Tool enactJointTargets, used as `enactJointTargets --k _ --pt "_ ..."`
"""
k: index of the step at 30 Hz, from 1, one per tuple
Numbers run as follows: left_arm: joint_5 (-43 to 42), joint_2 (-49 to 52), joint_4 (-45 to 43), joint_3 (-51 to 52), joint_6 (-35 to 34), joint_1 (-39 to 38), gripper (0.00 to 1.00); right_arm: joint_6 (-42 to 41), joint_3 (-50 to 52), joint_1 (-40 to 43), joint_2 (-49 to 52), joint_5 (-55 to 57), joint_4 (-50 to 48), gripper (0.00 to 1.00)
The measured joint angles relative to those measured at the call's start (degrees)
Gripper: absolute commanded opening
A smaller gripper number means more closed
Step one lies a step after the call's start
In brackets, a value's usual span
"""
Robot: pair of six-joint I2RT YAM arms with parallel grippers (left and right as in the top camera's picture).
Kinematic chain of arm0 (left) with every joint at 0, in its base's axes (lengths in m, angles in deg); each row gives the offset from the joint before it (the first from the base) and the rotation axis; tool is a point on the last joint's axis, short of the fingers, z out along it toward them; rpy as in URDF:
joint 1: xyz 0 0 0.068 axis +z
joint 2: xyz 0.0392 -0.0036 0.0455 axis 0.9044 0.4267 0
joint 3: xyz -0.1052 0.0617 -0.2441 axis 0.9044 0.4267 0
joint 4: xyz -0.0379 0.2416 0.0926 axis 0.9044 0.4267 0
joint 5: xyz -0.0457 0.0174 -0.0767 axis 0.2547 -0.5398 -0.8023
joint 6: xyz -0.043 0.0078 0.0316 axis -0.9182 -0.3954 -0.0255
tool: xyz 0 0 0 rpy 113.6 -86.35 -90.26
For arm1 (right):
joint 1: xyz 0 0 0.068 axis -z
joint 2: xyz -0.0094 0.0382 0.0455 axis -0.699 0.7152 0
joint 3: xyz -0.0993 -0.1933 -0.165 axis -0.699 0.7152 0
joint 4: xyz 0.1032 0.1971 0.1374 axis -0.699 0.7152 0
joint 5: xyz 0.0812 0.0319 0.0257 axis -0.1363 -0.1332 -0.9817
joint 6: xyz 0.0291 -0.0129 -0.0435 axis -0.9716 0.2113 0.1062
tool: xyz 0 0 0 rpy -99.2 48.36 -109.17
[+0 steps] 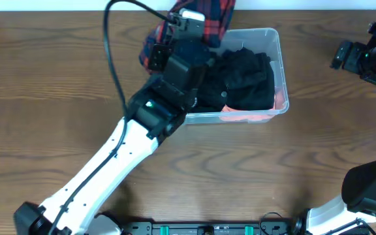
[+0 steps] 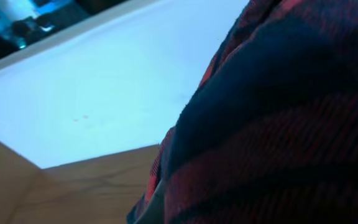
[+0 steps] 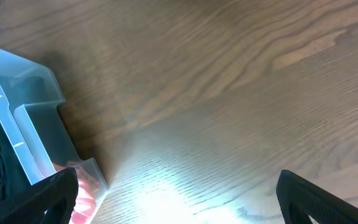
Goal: Pack container
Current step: 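Lift the plaid shirt and carry it over the bin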
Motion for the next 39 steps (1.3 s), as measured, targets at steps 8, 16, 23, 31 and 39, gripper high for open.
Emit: enactJointTargets --k 8,16,23,31,39 --pt "-0.5 4.3 -1.9 0.0 0.0 -0.3 0.06 0.0 0.0 0.0 0.0 0.0 0.0 0.99" --pt "-0.5 5.1 -3.9 0.0 -2.0 -0.3 0.06 0.0 0.0 0.0 0.0 0.0 0.0 0.99" --pt "-0.5 7.5 -3.8 0.0 -7.3 -1.4 0.06 0.0 0.0 0.0 0.0 0.0 0.0 0.99" --pt "-3.0 10.7 -3.7 0.0 -11.8 -4.8 0.06 0.0 0.0 0.0 0.0 0.0 0.0 0.99" --pt "-4.7 11.7 -2.6 0.0 -15.0 -8.7 0.53 0.0 0.0 0.0 0.0 0.0 0.0 0.99"
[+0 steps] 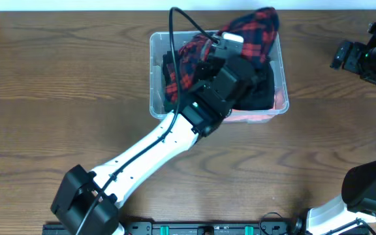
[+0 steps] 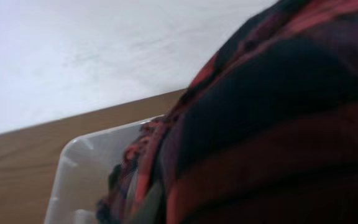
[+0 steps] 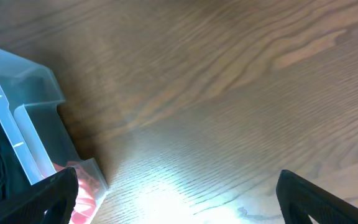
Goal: Pack container
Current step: 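Lift the plaid shirt and carry it over the bin, then lower the plaid shirt onto the bin contents and press it down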
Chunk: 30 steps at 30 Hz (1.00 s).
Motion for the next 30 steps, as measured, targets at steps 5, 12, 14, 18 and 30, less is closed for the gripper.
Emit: enactJointTargets --k 5,12,14,18,30 --pt "-0.2 0.0 -0.6 0.0 -1.2 -1.9 0.77 0.0 0.0 0.0 0.0 0.0 0.0 0.99" --pt "-1.8 0.0 -1.8 0.0 -1.7 -2.3 0.79 0.0 0.0 0.0 0.0 0.0 0.0 0.99" --pt "-1.9 0.0 -2.7 0.0 -1.7 -2.3 0.79 0.0 0.0 0.0 0.0 0.0 0.0 0.99" --pt "-2.3 0.0 -6.6 0.0 -1.8 -2.1 0.63 0.0 0.0 0.0 0.0 0.0 0.0 0.99" --pt "-13.8 0.0 2.9 0.0 -1.4 4.5 0.07 0.0 0.0 0.0 0.0 0.0 0.0 0.99"
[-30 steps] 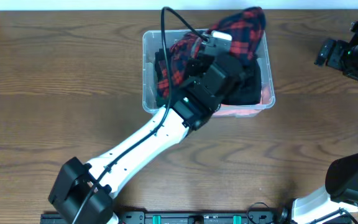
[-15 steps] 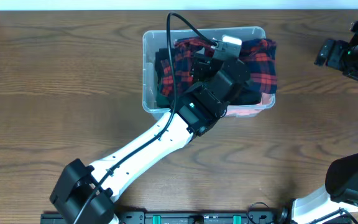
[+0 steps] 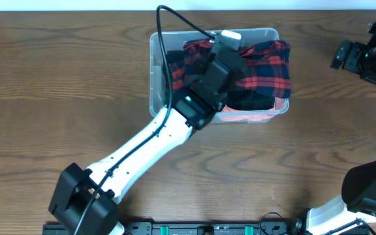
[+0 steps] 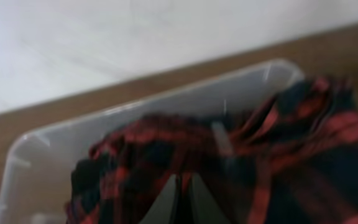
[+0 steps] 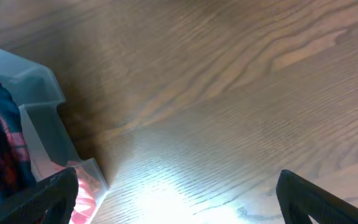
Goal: Pack container
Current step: 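Lower the plaid shirt onto the bin contents and press it down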
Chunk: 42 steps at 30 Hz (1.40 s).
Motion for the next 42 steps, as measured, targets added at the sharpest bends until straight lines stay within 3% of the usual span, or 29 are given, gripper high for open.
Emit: enactJointTargets --k 5,16,27,35,42 --pt "-5.5 0.1 11.7 -2.3 0.1 2.1 0.07 0.0 0.0 0.0 0.0 0.0 0.0 0.99" --pt "-17.3 2.5 32.4 -25.7 4.7 8.4 0.07 0.0 0.0 0.0 0.0 0.0 0.0 0.99" --pt "-26.4 15.2 33.4 -28.3 5.7 7.7 0.06 0.0 0.0 0.0 0.0 0.0 0.0 0.99" --pt "-26.8 18.1 31.3 -28.2 6.2 7.1 0.06 0.0 0.0 0.0 0.0 0.0 0.0 0.99" --pt "-22.4 21.8 31.8 -28.2 6.3 7.1 0.06 0.0 0.0 0.0 0.0 0.0 0.0 0.99"
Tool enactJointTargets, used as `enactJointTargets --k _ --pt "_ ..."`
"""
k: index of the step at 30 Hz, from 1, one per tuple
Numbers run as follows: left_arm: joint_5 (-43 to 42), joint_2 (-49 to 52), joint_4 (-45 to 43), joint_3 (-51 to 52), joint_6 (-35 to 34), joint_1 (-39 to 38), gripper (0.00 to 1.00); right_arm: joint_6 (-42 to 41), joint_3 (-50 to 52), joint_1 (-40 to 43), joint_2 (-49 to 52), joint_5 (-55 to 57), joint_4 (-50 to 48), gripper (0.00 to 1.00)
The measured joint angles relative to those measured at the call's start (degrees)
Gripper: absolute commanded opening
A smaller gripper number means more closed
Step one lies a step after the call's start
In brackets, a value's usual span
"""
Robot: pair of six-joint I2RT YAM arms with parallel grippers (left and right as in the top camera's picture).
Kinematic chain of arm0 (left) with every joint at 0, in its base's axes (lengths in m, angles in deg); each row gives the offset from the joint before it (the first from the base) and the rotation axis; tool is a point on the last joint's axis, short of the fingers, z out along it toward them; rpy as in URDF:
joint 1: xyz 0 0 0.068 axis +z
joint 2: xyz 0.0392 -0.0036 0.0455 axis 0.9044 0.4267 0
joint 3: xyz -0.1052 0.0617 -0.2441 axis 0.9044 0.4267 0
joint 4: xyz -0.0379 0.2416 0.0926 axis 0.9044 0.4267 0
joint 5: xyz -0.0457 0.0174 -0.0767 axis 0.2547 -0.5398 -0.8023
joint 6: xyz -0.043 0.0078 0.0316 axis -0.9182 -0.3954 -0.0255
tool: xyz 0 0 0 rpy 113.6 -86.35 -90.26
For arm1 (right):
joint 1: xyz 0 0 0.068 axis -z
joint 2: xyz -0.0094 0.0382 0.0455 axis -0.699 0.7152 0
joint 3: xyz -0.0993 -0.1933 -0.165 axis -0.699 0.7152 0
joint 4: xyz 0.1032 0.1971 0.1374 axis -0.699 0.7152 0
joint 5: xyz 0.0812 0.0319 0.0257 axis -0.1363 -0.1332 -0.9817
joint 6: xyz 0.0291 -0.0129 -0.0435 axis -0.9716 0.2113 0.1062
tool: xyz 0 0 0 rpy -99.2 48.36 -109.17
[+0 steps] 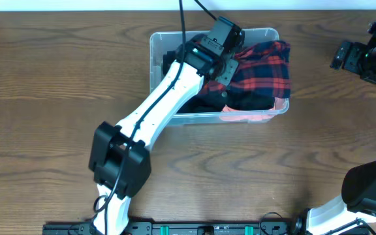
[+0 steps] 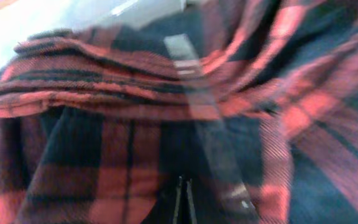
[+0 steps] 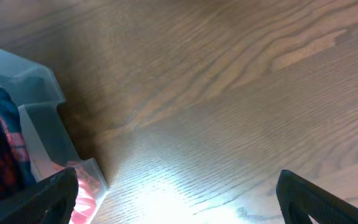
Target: Pack container
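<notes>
A clear plastic container (image 1: 153, 72) stands at the back middle of the table. A red and black plaid shirt (image 1: 261, 65) lies in it, its right part bulging over the right rim. My left gripper (image 1: 225, 55) is down inside the container on the shirt's left part. In the left wrist view the plaid shirt (image 2: 123, 130) fills the frame, and the left gripper (image 2: 183, 200) is shut with its tips against the cloth. My right gripper (image 3: 182, 202) stands open over bare wood to the right of the container (image 3: 39, 124).
Under the shirt lie a black garment (image 1: 204, 101) and something pink (image 1: 248, 116) at the container's front right corner. A black cable rises from the left wrist over the back rim. The right arm (image 1: 352, 57) stays near the table's right edge.
My left gripper has gone from the container's back rim deeper into the container, onto the shirt. The shirt's left part has bunched toward the right, baring the black garment. The right arm is unchanged.
The left gripper first held the plaid shirt at the container's back left corner, outside it. Then the shirt hung over the container. Then it lay spread across the contents. Now the shut gripper rests on it inside the container.
</notes>
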Motion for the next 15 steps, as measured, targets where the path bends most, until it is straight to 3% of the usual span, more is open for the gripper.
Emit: enactJointTargets --k 15 --pt "5.5 8.1 2.7 -3.3 -2.3 -1.1 0.06 0.0 0.0 0.0 0.0 0.0 0.0 0.99"
